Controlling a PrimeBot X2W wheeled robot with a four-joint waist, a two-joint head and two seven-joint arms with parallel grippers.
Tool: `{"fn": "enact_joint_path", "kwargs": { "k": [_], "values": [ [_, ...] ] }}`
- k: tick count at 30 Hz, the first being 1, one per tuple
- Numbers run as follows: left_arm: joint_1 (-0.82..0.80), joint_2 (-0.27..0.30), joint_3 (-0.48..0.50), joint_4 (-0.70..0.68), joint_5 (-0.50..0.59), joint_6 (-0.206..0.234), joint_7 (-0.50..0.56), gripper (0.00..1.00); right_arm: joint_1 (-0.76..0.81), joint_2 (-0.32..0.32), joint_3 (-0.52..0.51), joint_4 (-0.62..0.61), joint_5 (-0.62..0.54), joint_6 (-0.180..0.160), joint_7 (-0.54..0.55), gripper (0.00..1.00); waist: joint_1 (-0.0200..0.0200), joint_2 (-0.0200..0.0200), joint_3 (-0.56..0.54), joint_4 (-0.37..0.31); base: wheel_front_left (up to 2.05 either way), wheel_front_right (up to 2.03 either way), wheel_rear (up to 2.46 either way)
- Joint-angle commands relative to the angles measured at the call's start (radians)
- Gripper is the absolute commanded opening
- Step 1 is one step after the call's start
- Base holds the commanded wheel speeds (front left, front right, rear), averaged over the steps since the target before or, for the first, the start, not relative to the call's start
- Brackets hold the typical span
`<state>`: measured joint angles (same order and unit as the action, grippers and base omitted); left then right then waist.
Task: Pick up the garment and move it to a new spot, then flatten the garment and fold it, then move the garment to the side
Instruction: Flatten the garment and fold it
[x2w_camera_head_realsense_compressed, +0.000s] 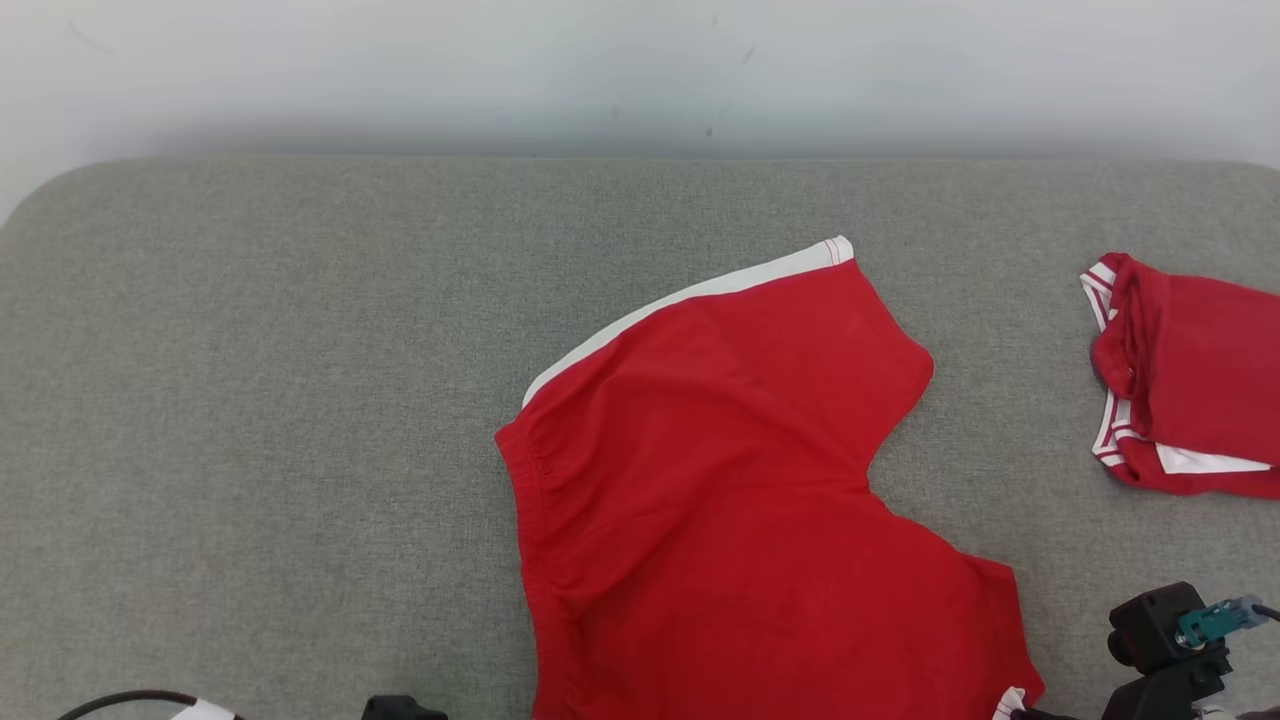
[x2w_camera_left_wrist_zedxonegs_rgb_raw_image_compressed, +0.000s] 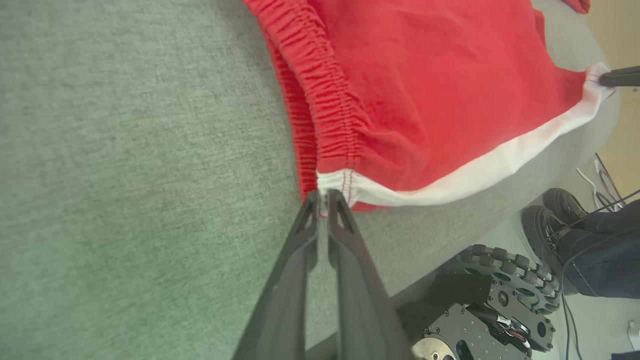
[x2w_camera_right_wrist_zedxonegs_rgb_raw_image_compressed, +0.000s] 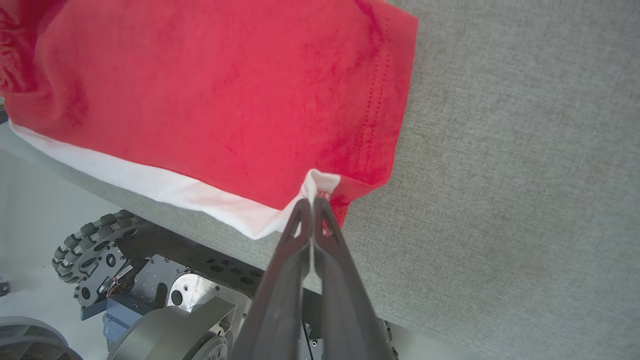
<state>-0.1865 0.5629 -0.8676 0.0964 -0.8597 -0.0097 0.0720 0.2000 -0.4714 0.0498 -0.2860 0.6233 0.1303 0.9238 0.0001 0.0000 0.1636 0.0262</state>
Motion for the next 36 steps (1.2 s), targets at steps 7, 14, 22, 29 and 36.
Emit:
{"fn": "enact_joint_path", "kwargs": {
  "k": [7, 14, 22, 29, 36],
  "values": [
    [0.003, -0.008, 0.031, -0.006, -0.033, -0.01, -0.043, 0.0, -0.038, -0.002, -0.01, -0.018, -0.001, 0.0, -0.062, 0.0, -0.0001, 0.0, -0.006, 0.001, 0.0, 0.0, 0.0],
    [0.02, -0.007, 0.12, -0.095, -0.122, -0.015, -0.11, 0.0, -0.106, -0.028, -0.044, -0.056, -0.029, 0.0, -0.156, 0.0, -0.0001, 0.0, 0.0, 0.008, 0.0, 0.0, 0.0],
    [-0.028, -0.032, 0.182, -0.202, -0.197, 0.007, -0.105, 0.0, -0.288, -0.097, 0.003, -0.023, -0.086, 0.0, -0.244, 0.0, -0.0001, 0.0, 0.03, 0.018, 0.0, 0.0, 0.0],
    [-0.102, -0.077, 0.2, -0.224, -0.215, 0.022, -0.09, 0.0, -0.486, -0.151, 0.092, 0.081, -0.139, 0.0, -0.334, 0.0, -0.0001, 0.0, 0.05, 0.039, 0.0, 0.0, 0.0],
    [-0.21, -0.152, 0.217, -0.144, -0.21, 0.039, -0.1, 0.0, -0.688, -0.177, 0.208, 0.247, -0.154, 0.0, -0.412, 0.0, -0.0001, 0.0, 0.092, 0.069, 0.0, 0.0, 0.0]
  ]
}}
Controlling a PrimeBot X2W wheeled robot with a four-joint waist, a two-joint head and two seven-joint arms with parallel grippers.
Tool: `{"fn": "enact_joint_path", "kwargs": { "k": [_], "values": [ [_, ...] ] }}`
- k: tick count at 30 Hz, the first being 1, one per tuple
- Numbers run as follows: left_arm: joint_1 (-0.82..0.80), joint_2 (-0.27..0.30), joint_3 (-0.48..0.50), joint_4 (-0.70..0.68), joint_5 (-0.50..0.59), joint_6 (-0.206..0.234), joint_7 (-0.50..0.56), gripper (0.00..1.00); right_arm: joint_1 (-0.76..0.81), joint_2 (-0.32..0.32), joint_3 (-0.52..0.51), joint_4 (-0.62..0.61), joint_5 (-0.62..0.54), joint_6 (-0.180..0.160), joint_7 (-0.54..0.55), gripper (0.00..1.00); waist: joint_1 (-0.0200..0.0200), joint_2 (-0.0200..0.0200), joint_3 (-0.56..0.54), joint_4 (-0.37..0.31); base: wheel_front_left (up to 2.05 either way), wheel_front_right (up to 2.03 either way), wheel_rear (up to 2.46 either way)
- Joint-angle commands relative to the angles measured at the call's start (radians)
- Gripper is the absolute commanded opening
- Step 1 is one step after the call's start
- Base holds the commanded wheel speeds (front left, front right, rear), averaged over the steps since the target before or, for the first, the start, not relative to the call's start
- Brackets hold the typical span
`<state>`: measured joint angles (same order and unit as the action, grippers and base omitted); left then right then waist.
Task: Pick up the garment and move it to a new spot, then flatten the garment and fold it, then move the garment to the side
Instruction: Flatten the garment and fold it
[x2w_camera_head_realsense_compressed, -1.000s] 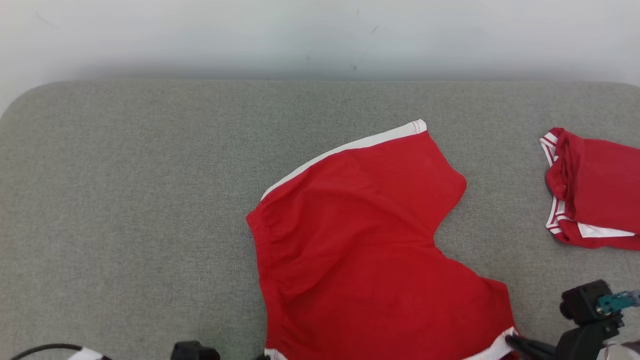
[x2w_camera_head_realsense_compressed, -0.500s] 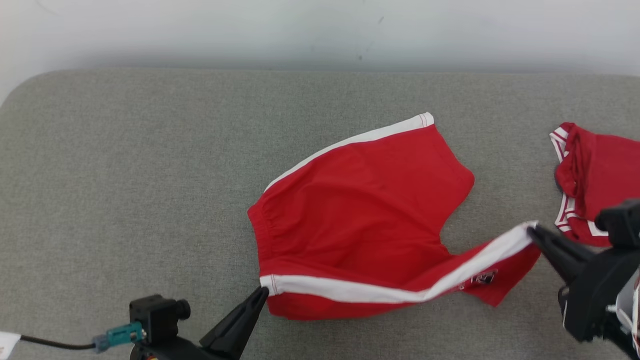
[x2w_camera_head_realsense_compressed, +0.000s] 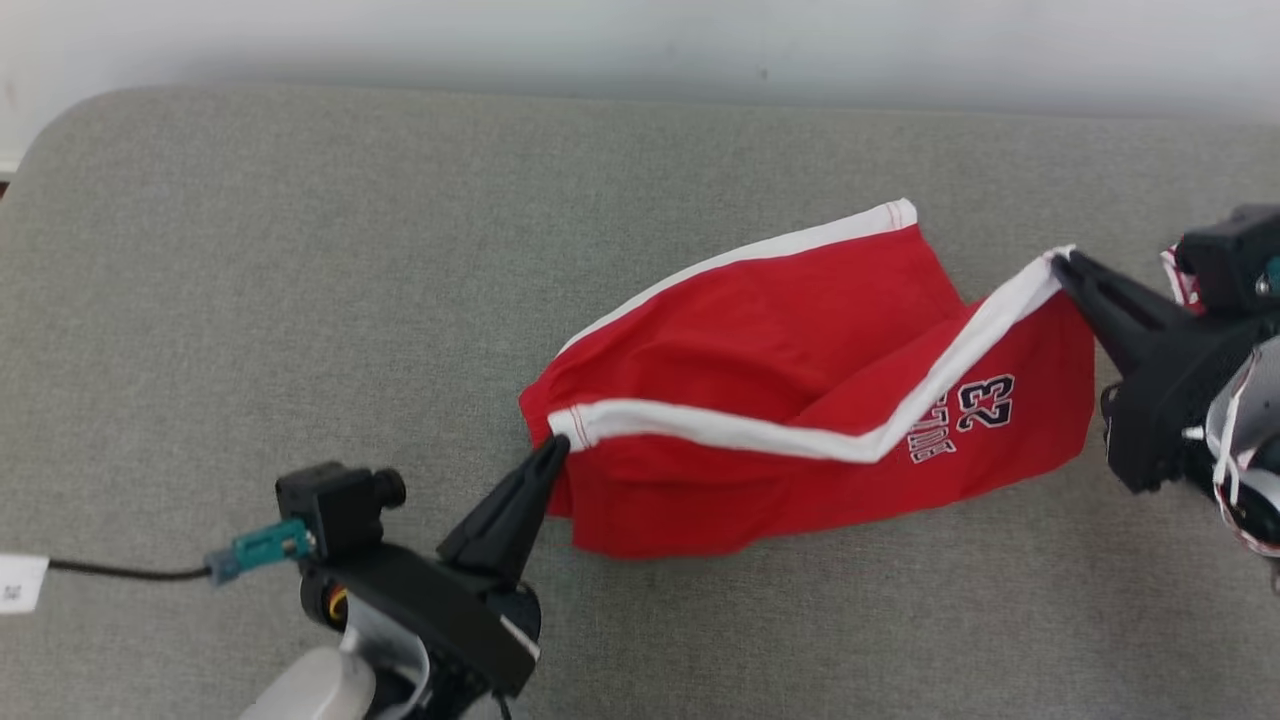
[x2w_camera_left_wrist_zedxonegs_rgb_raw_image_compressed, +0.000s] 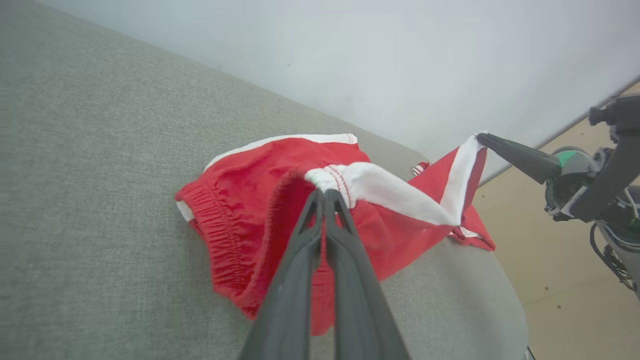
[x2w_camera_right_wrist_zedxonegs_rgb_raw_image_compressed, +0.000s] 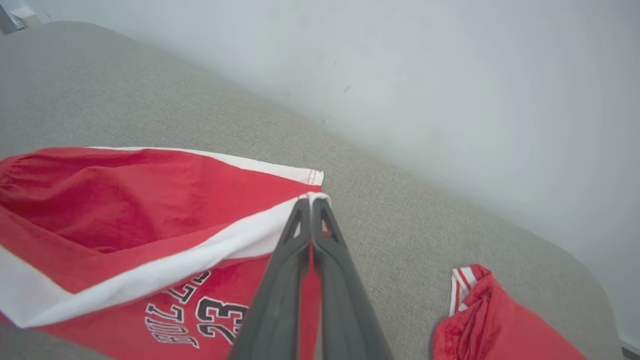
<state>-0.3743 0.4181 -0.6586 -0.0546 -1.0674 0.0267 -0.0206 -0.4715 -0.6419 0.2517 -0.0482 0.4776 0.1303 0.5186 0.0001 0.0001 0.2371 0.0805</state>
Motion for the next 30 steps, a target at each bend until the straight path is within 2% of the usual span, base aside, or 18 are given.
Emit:
{"fn": "enact_joint_path", "kwargs": {
  "k": [1, 8, 16, 25, 26, 27, 28, 29, 30],
  "values": [
    [-0.038, -0.022, 0.012, 0.028, -0.006, 0.005, -0.011, 0.0, -0.044, -0.007, 0.019, 0.035, -0.009, 0.0, -0.016, 0.0, -0.0001, -0.0001, 0.028, 0.02, 0.0, 0.0, 0.0],
    [-0.148, -0.099, 0.042, 0.151, 0.0, 0.022, -0.049, 0.0, -0.205, -0.012, 0.095, 0.189, -0.023, 0.0, -0.076, 0.0, -0.0001, -0.0001, 0.096, 0.052, 0.0, 0.0, 0.0],
    [-0.261, -0.164, 0.057, 0.314, 0.02, 0.032, -0.078, 0.0, -0.38, 0.035, 0.134, 0.372, -0.058, 0.0, -0.141, 0.0, -0.0001, -0.0001, 0.171, 0.085, 0.0, 0.0, 0.0],
    [-0.327, -0.214, 0.047, 0.43, 0.03, 0.01, -0.103, 0.0, -0.489, 0.074, 0.198, 0.528, -0.058, 0.0, -0.174, 0.0, -0.0001, -0.0001, 0.199, 0.112, 0.0, 0.0, 0.0],
    [-0.332, -0.22, 0.045, 0.441, 0.031, 0.009, -0.105, 0.0, -0.496, 0.076, 0.204, 0.544, -0.057, 0.0, -0.178, 0.1, -0.0001, -0.0001, 0.2, 0.114, 0.0, 0.0, 0.0],
    [-0.336, -0.224, 0.045, 0.45, 0.032, 0.009, -0.108, 0.0, -0.502, 0.08, 0.209, 0.558, -0.056, 0.0, -0.183, 0.73, -0.0001, -0.0001, 0.201, 0.116, 0.0, 0.0, 0.0],
    [-0.338, -0.228, 0.044, 0.458, 0.034, 0.007, -0.113, 0.06, -0.51, 0.086, 0.212, 0.575, -0.052, 0.0, -0.19, 1.0, -0.0001, -0.0001, 0.202, 0.118, 0.0, 0.0, 0.0],
    [-0.342, -0.233, 0.042, 0.466, 0.035, 0.002, -0.116, 0.83, -0.517, 0.093, 0.214, 0.587, -0.046, 0.0, -0.198, 1.0, -0.0001, -0.0001, 0.203, 0.12, 0.0, 0.0, 0.0],
    [-0.348, -0.238, 0.041, 0.473, 0.037, -0.003, -0.121, 1.0, -0.521, 0.098, 0.216, 0.6, -0.045, 0.0, -0.204, 1.0, -0.0001, -0.0001, 0.202, 0.121, 0.0, 0.0, 0.0]
  ]
}}
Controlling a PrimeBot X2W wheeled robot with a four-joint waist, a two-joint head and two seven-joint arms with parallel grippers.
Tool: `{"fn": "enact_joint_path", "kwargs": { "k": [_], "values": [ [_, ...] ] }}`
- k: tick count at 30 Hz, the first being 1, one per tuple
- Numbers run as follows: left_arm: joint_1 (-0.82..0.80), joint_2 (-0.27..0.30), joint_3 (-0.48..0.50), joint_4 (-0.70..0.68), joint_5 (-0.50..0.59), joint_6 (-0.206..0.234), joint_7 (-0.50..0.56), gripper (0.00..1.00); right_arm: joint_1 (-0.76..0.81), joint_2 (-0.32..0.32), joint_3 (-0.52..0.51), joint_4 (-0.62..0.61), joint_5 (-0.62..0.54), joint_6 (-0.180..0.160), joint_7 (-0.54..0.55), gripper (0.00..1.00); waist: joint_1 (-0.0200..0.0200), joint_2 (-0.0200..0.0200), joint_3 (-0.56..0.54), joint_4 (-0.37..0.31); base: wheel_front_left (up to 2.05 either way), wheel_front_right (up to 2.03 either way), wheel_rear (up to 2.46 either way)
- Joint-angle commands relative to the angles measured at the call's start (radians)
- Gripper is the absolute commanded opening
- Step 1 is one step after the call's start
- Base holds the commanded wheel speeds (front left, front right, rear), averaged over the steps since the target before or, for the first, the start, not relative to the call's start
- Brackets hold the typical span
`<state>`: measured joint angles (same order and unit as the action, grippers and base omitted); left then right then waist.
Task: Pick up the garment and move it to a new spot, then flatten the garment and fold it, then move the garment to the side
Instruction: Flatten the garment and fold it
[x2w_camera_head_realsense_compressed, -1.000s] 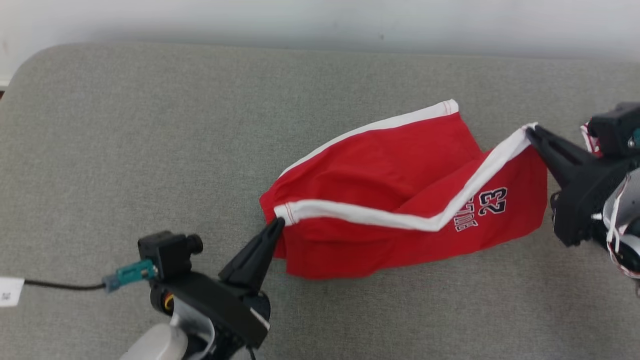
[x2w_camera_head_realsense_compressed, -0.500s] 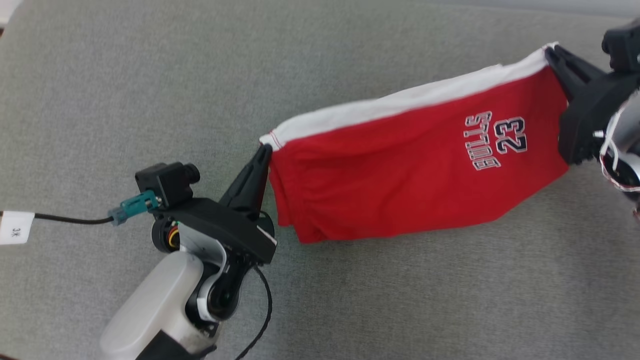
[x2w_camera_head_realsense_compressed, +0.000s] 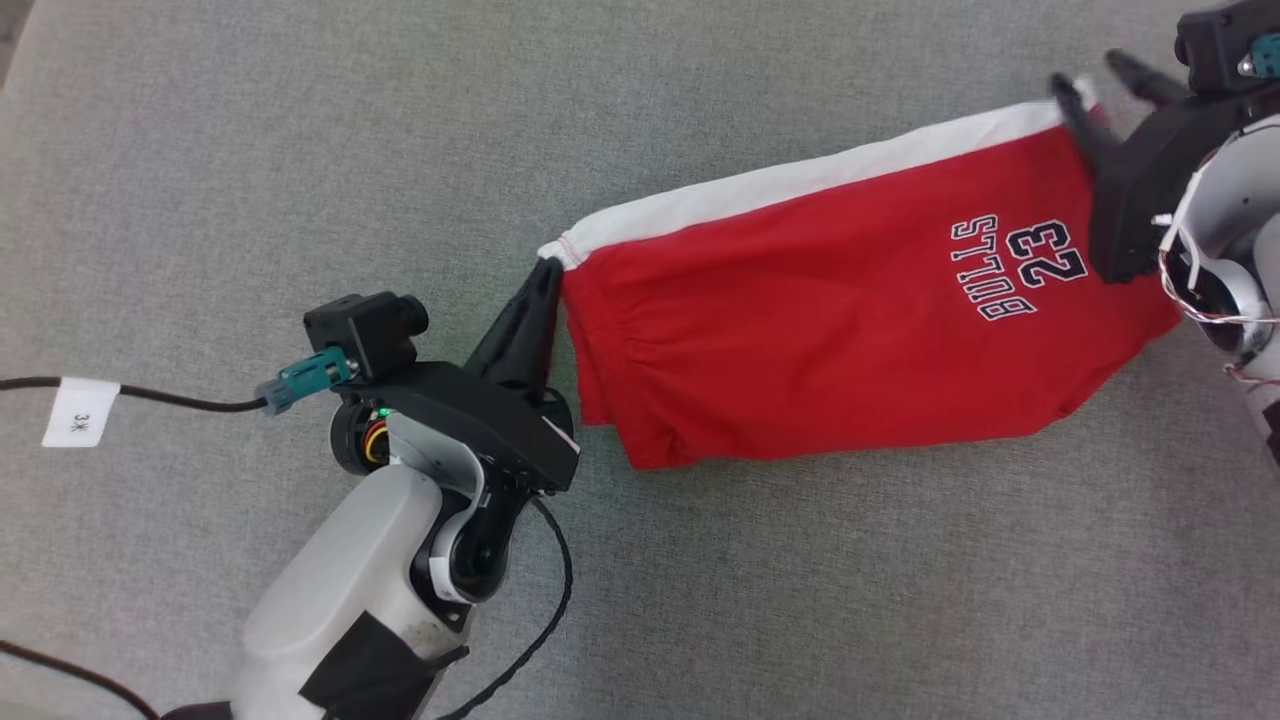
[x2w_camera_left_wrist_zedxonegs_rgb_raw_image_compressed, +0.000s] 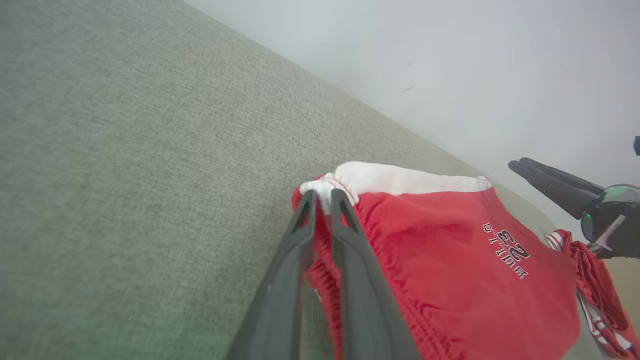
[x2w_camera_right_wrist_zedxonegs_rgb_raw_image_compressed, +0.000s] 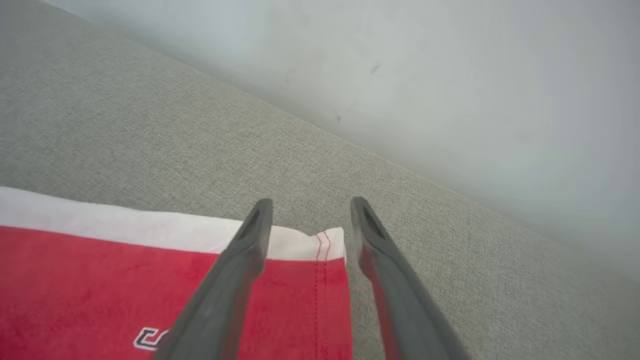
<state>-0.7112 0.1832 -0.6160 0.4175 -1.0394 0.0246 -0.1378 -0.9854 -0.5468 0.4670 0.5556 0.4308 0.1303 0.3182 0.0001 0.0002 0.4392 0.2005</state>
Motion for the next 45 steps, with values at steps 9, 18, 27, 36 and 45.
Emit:
{"fn": "enact_joint_path", "kwargs": {
  "k": [9, 18, 27, 36, 45],
  "values": [
    [0.034, 0.056, -0.026, -0.007, 0.112, -0.025, -0.094, 1.0, 0.015, -0.002, 0.003, 0.061, 0.067, 0.0, 0.042, 1.0, -0.0001, -0.0002, -0.074, -0.009, 0.0, 0.0, 0.0],
    [0.216, 0.154, 0.03, -0.213, 0.362, 0.037, -0.127, 1.0, 0.112, -0.026, -0.094, 0.092, 0.136, 0.0, 0.219, 1.0, -0.0001, -0.0002, -0.153, -0.005, 0.0, 0.0, 0.0],
    [0.383, 0.191, 0.072, -0.249, 0.476, 0.054, -0.127, 1.0, 0.181, 0.003, -0.2, 0.103, 0.126, 0.0, 0.333, 1.0, -0.0001, -0.0002, -0.147, 0.033, 0.0, 0.0, 0.0],
    [0.471, 0.217, 0.111, -0.265, 0.46, 0.071, -0.127, 1.0, 0.203, 0.016, -0.273, 0.101, 0.072, 0.0, 0.415, 1.0, -0.0001, -0.0002, -0.119, 0.074, 0.0, 0.0, 0.0],
    [0.485, 0.198, 0.092, -0.282, 0.458, 0.067, -0.125, 1.0, 0.228, 0.069, -0.329, 0.13, 0.014, 0.0, 0.521, 1.0, -0.0001, -0.0002, -0.089, 0.107, 0.0, 0.0, 0.0]
  ]
}}
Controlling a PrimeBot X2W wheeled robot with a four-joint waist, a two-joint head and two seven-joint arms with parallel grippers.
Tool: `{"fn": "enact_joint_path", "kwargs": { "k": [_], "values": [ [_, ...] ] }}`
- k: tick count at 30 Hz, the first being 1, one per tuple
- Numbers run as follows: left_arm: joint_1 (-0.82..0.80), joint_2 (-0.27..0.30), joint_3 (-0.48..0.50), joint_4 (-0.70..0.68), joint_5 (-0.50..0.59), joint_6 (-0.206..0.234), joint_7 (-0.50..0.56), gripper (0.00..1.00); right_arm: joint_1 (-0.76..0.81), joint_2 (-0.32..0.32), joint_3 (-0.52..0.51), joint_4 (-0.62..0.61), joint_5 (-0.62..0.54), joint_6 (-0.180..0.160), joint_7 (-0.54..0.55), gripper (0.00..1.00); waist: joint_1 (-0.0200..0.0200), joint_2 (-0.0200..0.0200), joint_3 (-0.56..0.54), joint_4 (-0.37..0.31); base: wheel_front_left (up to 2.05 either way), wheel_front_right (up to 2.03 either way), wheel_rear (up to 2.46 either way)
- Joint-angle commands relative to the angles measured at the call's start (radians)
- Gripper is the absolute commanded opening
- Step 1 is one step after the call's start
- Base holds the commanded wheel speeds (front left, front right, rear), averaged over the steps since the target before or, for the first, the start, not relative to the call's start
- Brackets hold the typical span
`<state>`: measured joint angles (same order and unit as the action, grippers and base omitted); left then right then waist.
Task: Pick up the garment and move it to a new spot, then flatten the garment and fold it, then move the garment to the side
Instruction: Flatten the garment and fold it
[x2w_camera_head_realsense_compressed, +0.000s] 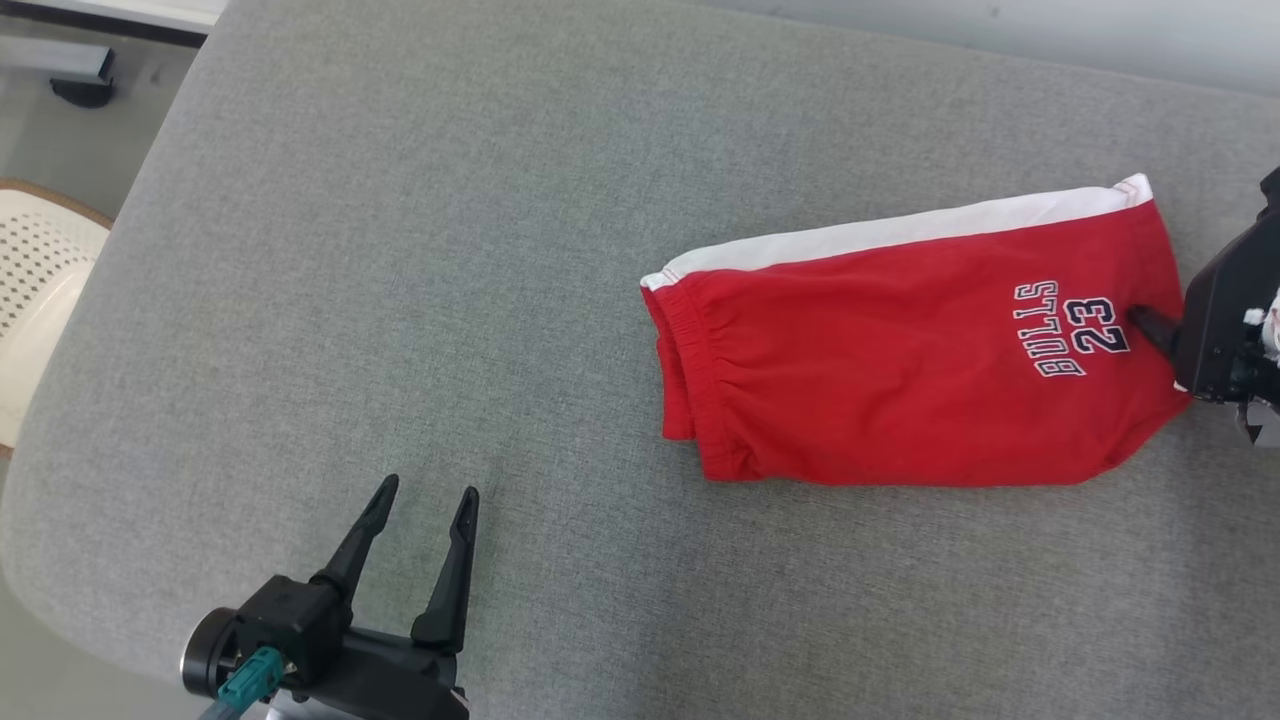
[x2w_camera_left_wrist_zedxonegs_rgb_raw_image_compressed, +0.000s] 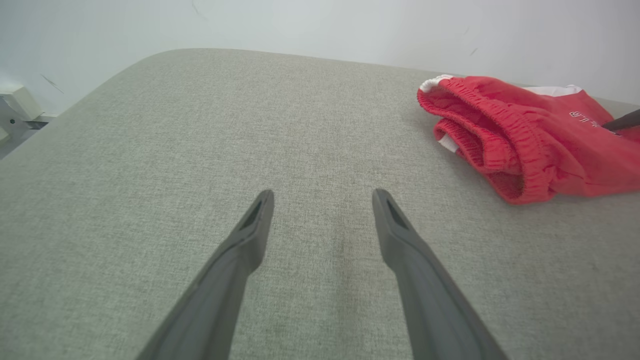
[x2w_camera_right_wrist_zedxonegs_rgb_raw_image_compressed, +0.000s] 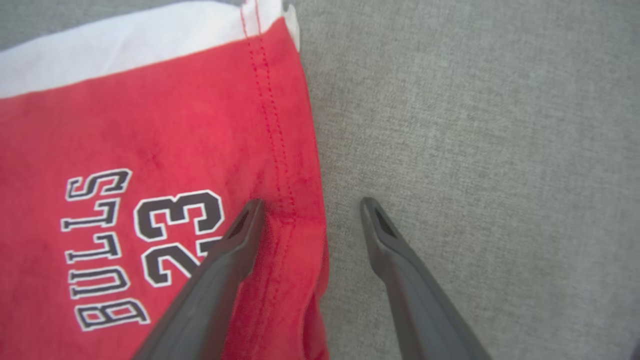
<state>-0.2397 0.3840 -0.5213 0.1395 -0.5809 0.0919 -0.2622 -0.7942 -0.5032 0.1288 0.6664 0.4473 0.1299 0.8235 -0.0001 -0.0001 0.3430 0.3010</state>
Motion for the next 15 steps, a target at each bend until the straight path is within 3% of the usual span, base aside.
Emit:
{"fn": "enact_joint_path", "kwargs": {
  "k": [1, 4, 5, 6, 8, 15],
  "values": [
    [0.012, -0.003, -0.004, -0.003, -0.002, -0.002, 0.0, 1.0, 0.043, 0.034, 0.008, 0.02, -0.01, 0.001, 0.029, 1.0, 0.0001, 0.0001, 0.01, 0.009, 0.0, 0.0, 0.0],
    [0.011, -0.004, -0.006, 0.0, -0.006, -0.006, 0.0, 1.0, 0.066, 0.061, 0.008, 0.005, -0.017, 0.003, 0.065, 1.0, 0.0001, 0.0001, 0.017, 0.011, 0.0, 0.0, 0.0],
    [0.01, -0.005, -0.006, 0.002, -0.008, -0.007, 0.0, 1.0, 0.076, 0.07, 0.011, -0.002, -0.02, 0.003, 0.076, 0.94, 0.0001, 0.0001, 0.018, 0.011, 0.0, 0.0, 0.0],
    [0.01, -0.005, -0.006, 0.005, -0.01, -0.009, 0.001, 1.0, 0.081, 0.074, 0.012, -0.011, -0.023, 0.003, 0.082, 0.48, 0.0001, 0.0001, 0.02, 0.01, 0.0, 0.0, 0.0],
    [0.005, -0.008, -0.006, 0.01, -0.013, -0.01, 0.001, 1.0, 0.093, 0.071, 0.012, -0.03, -0.031, 0.004, 0.087, 0.0, 0.0001, 0.0001, 0.022, 0.007, 0.0, 0.0, 0.0],
    [0.0, -0.009, -0.009, 0.027, -0.018, -0.012, 0.002, 1.0, 0.12, 0.024, -0.023, -0.103, -0.065, 0.0, 0.029, 0.0, 0.0001, 0.0001, 0.002, -0.013, 0.0, 0.0, 0.0]
  ]
}}
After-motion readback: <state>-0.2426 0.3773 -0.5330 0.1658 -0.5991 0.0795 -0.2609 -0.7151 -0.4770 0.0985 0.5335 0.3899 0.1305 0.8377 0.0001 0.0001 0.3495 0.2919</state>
